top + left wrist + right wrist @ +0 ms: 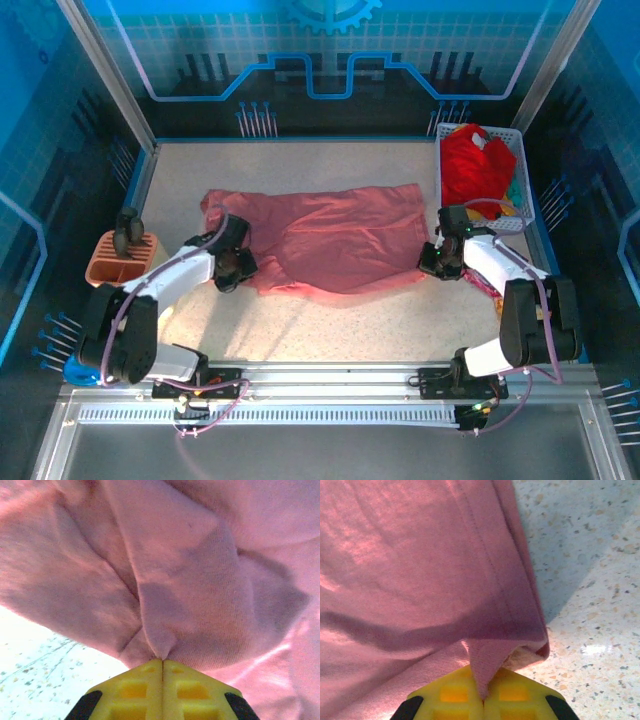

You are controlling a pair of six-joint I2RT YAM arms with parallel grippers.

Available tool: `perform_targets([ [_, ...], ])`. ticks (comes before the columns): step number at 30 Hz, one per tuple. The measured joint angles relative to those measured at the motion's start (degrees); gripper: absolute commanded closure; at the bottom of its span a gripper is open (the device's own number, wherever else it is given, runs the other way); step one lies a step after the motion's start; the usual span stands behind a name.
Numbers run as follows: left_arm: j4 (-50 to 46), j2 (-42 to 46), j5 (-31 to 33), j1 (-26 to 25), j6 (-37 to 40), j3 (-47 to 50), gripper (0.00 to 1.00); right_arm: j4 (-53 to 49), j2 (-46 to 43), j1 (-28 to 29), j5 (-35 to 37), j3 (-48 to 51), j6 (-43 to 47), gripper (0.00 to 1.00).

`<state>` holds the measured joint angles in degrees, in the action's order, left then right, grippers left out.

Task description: Fold and stack the t-shirts

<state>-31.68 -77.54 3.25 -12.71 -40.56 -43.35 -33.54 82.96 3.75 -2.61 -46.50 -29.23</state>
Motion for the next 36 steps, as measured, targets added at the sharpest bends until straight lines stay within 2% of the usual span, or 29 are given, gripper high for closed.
perform_targets([
  [6,-1.7,7.45,-7.58,11.37,0.98,-1.14,1.0,0.17,0.0,-0.83,-0.94,0.37,0.46,1.0],
  [10,-2.1,2.73,-11.76,15.13,2.91,-5.09,1.0,0.2,0.0,-0.83,-1.11,0.55,0.79,1.0],
  [13,-1.33,-3.89,-14.36,17.16,3.91,-8.76,1.0,0.2,0.0,-0.83,-1.11,0.55,0.83,1.0],
  [16,-0.15,-10.73,-16.31,18.16,4.7,-13.03,0.99,0.2,0.0,-0.85,-1.14,0.55,0.83,1.0],
  [20,1.6,-17.55,-18.18,18.18,5.57,-18.91,0.93,0.24,0.04,-0.85,-1.44,0.55,0.83,1.0],
  [25,2.1,-21.79,-18.95,18.18,8.07,-24.41,0.66,0.68,0.55,-0.94,-2.36,0.55,0.83,1.0],
  [27,2.23,-21.53,-19.19,18.18,8.57,-24.37,0.59,0.68,0.63,-0.94,-2.4,0.55,0.83,1.0],
  [36,2.08,-17.05,-17.81,18.73,9.46,-19.89,0.6,1.29,1.29,-0.94,-2.62,0.55,1.05,1.0],
])
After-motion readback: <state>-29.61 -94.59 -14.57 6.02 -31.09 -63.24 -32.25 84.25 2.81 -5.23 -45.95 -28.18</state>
